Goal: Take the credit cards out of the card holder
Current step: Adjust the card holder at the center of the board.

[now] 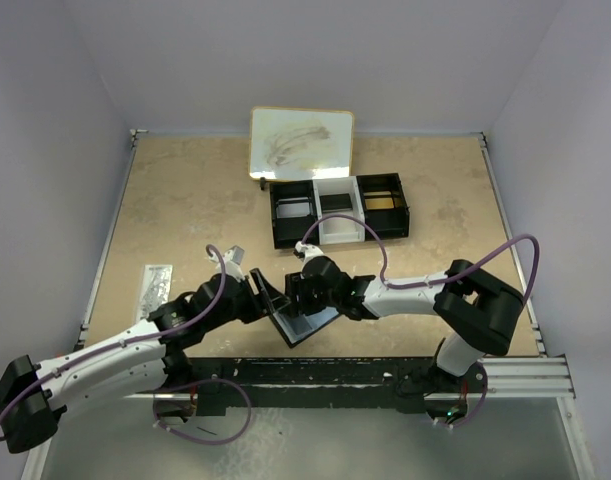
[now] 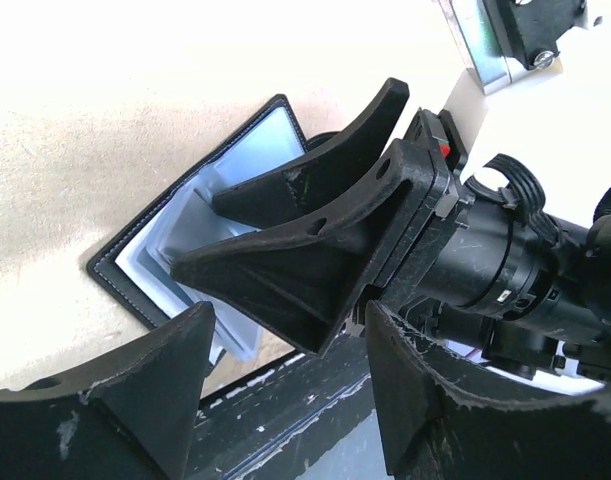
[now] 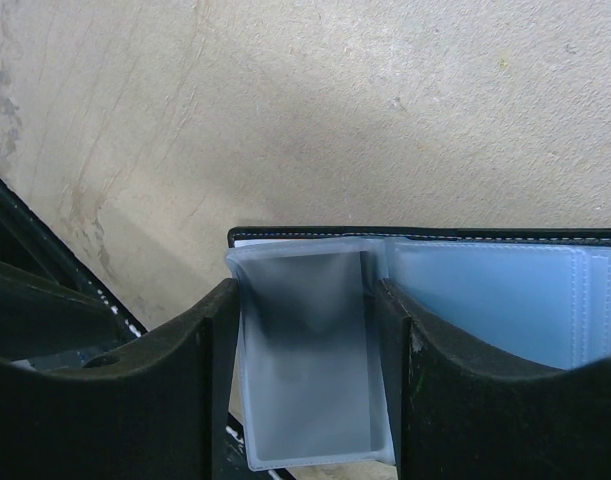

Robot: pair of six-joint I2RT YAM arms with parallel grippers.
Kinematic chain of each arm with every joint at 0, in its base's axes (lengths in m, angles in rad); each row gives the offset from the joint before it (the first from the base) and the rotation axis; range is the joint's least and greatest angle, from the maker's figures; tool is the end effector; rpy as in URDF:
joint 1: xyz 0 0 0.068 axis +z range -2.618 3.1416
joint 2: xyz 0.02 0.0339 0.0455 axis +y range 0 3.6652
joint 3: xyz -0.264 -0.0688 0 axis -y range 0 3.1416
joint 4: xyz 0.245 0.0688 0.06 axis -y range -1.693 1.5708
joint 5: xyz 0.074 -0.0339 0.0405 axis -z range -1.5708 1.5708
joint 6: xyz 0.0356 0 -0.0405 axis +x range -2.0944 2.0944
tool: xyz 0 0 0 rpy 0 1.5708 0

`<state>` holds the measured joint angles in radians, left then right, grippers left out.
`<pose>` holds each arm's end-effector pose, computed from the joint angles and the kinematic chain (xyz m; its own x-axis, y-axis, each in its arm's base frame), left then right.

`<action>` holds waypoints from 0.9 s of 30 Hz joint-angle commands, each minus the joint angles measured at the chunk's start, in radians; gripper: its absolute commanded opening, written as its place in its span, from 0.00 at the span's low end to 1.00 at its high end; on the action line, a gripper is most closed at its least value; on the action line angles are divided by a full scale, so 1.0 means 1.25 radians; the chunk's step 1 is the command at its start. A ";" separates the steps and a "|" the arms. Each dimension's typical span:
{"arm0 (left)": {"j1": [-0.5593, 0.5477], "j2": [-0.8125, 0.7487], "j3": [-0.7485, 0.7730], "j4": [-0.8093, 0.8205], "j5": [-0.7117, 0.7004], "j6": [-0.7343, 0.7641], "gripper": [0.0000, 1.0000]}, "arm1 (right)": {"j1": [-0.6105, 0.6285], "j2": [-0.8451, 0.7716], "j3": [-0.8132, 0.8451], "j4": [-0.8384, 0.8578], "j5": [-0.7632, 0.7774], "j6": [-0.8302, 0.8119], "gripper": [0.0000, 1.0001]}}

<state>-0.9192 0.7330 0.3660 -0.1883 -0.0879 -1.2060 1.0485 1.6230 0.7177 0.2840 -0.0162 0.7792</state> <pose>0.1038 -0.1309 0.2005 -0.8117 -0.4702 -0.3464 -0.0323 0.6283 -0.7773 0.1598 0.2788 0.1577 -0.8202 -0.0164 -0.5719 -0.4172 0.7013 0.5781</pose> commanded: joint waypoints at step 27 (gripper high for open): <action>-0.256 0.174 -0.038 0.271 -0.218 -0.199 0.56 | 0.004 0.018 -0.016 -0.046 0.010 0.004 0.56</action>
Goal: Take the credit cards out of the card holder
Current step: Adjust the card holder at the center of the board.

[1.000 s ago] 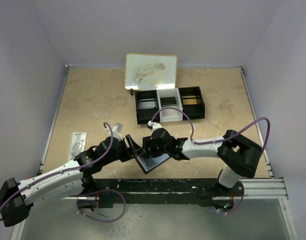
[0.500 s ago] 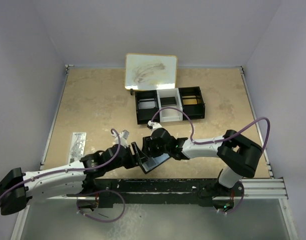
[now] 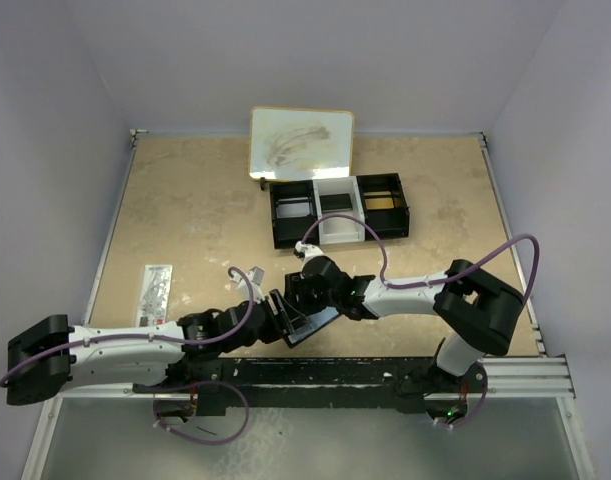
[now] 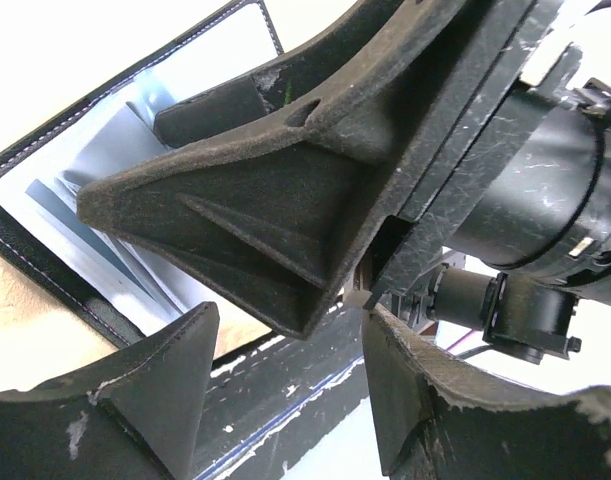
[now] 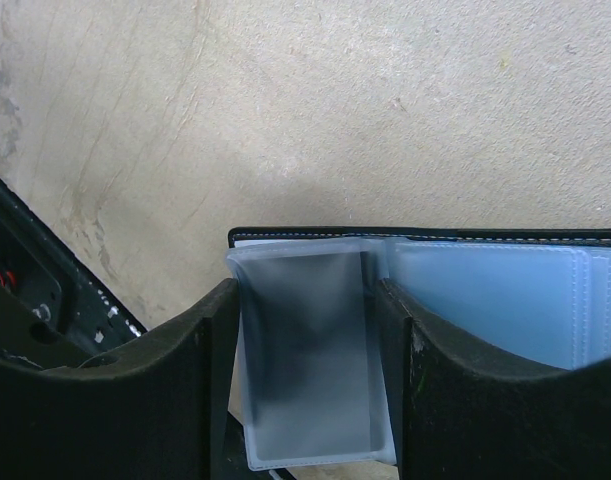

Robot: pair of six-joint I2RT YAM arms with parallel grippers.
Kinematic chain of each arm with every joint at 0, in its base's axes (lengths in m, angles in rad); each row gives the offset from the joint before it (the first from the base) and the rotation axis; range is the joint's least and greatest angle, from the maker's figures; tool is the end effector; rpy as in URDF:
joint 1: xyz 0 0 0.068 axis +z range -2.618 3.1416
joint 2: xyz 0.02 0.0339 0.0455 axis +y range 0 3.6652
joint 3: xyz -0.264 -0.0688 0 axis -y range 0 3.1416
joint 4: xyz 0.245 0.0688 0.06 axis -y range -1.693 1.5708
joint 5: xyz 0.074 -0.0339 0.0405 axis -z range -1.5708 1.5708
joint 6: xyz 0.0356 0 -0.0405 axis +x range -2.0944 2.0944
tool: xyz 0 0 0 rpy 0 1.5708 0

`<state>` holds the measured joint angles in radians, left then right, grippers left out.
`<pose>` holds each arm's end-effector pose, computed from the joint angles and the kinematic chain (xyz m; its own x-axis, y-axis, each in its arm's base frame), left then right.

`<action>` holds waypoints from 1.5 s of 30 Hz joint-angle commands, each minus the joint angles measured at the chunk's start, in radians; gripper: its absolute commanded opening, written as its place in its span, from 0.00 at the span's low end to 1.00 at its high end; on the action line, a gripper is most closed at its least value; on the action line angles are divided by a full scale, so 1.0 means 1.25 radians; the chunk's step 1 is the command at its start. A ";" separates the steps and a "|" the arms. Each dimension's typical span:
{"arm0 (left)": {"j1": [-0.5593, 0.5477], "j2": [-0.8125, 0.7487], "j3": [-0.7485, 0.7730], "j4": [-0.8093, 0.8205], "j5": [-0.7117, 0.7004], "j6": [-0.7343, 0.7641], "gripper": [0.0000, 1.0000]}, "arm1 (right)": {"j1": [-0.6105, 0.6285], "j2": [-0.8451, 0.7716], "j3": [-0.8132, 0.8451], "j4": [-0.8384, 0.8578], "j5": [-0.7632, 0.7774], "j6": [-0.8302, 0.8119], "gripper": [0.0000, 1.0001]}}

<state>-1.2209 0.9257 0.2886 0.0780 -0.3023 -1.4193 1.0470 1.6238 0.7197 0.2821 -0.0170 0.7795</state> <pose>0.0735 -0.1706 0.1697 -0.8285 -0.4827 -0.2840 -0.0575 0.5777 -0.8142 0.1604 0.2789 0.1578 -0.8207 -0.0157 -0.5711 -0.4159 0.7018 0.5783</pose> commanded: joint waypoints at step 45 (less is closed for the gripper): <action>-0.075 -0.004 0.026 -0.080 -0.162 -0.102 0.55 | 0.004 0.024 -0.030 -0.020 0.005 0.014 0.57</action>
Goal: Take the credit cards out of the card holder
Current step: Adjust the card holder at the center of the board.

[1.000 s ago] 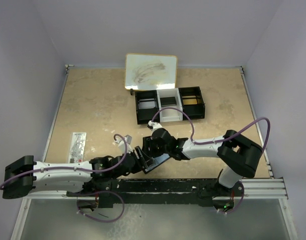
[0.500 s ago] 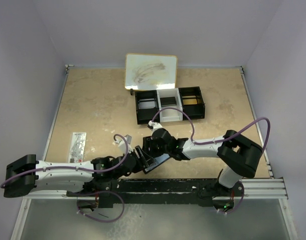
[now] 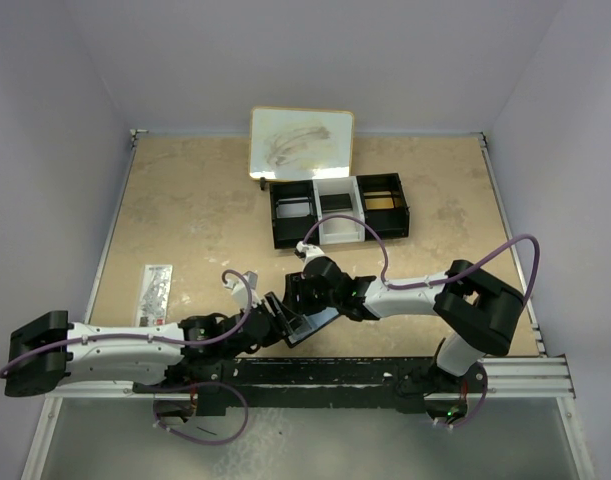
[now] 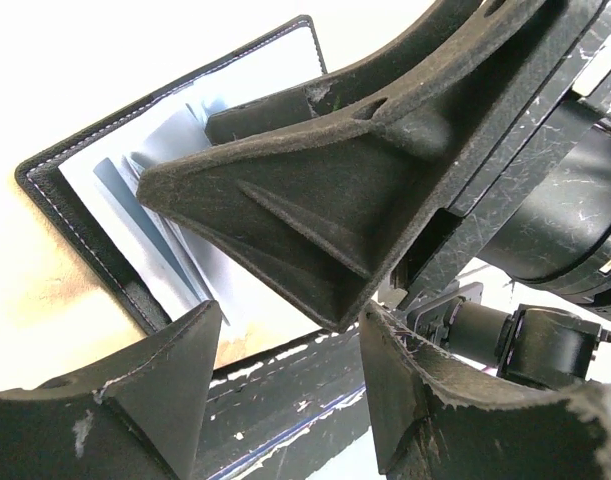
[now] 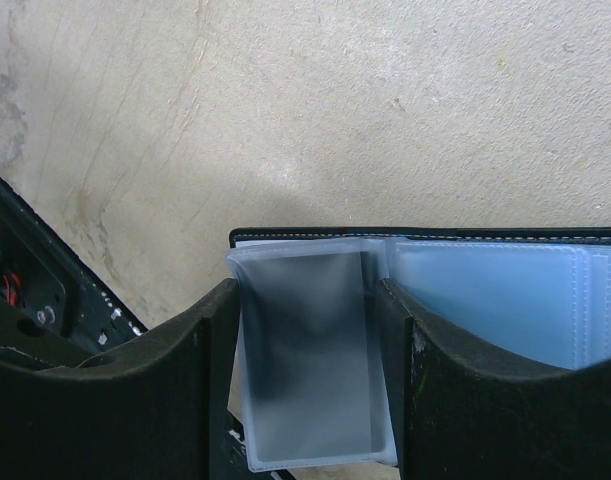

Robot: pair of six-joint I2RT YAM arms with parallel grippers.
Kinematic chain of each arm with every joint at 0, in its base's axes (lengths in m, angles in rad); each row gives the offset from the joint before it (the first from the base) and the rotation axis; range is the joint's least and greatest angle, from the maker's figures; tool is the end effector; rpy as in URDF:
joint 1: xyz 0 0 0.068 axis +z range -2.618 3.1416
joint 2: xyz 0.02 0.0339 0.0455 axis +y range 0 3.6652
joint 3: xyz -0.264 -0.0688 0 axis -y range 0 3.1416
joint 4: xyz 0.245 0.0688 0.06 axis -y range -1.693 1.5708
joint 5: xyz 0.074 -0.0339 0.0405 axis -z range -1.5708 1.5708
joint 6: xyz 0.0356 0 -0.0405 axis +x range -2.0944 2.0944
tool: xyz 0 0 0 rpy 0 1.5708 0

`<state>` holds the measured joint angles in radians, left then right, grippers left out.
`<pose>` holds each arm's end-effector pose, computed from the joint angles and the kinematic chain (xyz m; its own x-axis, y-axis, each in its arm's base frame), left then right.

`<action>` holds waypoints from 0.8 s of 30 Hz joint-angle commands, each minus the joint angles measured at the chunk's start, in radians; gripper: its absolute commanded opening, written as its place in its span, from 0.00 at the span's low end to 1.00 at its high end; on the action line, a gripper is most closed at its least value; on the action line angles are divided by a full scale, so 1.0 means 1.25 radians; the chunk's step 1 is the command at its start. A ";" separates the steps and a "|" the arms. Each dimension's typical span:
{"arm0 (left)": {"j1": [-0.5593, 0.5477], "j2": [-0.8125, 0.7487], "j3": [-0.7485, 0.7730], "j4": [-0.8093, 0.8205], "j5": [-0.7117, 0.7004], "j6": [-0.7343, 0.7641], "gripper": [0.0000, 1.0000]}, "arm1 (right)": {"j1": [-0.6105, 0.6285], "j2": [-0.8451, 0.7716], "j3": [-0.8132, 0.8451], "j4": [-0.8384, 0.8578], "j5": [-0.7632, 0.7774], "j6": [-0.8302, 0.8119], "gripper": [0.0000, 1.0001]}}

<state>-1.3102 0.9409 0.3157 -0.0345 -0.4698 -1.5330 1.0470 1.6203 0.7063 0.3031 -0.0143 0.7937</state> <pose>0.0624 -0.1715 0.1673 -0.7748 -0.5526 -0.3071 -0.1287 0.6135 -0.7791 0.1596 0.2773 0.1569 -0.8227 0.0010 -0.5685 -0.4067 0.6977 0.5898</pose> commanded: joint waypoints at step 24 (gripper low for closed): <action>-0.003 -0.043 -0.052 0.036 -0.068 -0.023 0.55 | 0.004 0.025 -0.025 -0.027 -0.010 0.007 0.56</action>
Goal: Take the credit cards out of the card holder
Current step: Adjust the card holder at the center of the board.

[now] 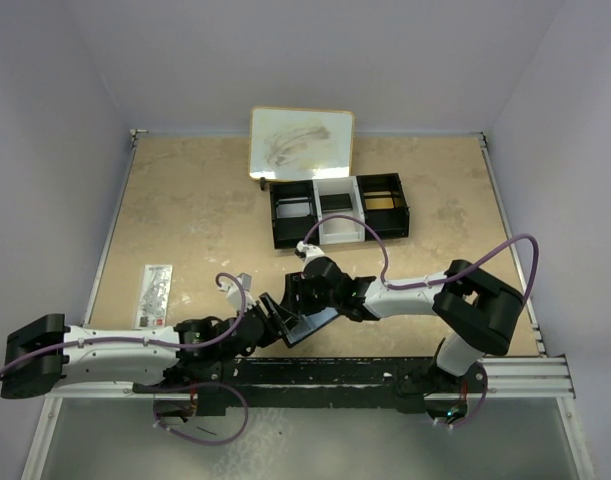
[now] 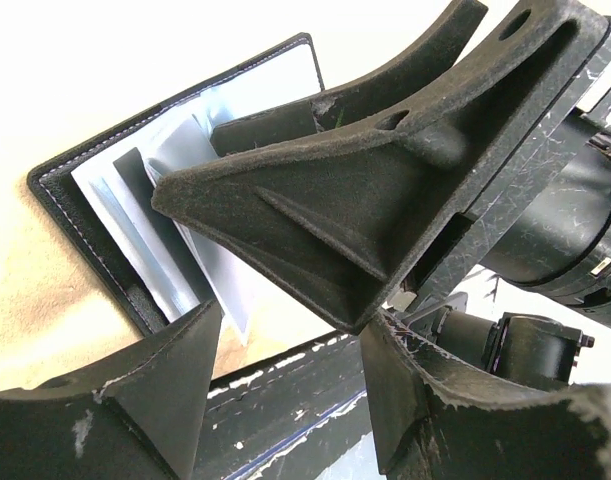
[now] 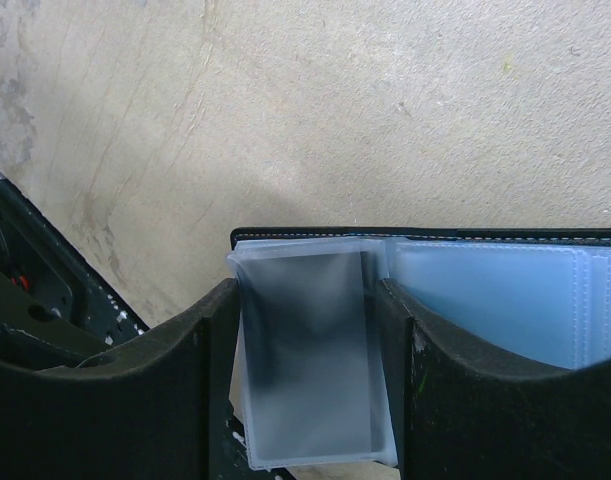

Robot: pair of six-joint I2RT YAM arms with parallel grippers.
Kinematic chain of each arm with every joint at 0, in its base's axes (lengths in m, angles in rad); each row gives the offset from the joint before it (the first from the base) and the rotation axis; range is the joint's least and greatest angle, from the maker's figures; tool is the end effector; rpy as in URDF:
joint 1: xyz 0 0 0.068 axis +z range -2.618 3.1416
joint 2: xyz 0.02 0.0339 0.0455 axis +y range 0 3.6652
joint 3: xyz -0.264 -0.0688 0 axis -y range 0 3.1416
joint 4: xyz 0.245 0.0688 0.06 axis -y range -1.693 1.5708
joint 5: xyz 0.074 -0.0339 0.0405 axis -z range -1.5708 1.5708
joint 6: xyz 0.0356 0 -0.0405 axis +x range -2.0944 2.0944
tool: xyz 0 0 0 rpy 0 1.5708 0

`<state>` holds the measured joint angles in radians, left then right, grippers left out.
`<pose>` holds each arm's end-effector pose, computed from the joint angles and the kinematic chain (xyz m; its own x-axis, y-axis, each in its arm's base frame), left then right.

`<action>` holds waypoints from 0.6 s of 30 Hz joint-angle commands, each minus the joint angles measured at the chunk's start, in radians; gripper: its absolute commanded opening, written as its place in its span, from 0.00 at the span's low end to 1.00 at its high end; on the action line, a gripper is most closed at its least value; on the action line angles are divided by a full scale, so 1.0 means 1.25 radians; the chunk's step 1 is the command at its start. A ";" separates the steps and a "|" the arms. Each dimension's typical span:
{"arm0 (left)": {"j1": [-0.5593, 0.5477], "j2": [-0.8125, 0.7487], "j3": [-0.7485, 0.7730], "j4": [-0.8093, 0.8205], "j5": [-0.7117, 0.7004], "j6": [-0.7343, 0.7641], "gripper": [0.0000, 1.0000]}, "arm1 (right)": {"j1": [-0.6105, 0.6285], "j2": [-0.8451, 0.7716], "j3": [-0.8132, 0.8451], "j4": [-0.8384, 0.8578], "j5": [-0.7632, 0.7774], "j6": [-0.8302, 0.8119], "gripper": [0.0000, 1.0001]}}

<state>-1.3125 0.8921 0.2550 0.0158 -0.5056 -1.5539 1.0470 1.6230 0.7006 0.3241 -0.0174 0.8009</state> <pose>0.0607 -0.1623 0.1603 -0.7477 -0.5946 -0.2956 -0.1361 0.5729 -0.8082 0.1596 0.2775 0.1564 -0.8229 0.0106 -0.5681 -0.4054 0.6896 0.6001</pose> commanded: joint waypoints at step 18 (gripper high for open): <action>-0.002 0.071 0.026 -0.008 -0.032 -0.028 0.56 | 0.005 0.027 0.001 -0.057 -0.009 -0.002 0.57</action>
<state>-1.3163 0.9630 0.2611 0.0666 -0.5167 -1.5616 1.0466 1.6241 0.7006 0.3241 -0.0189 0.8001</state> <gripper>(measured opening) 0.558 0.571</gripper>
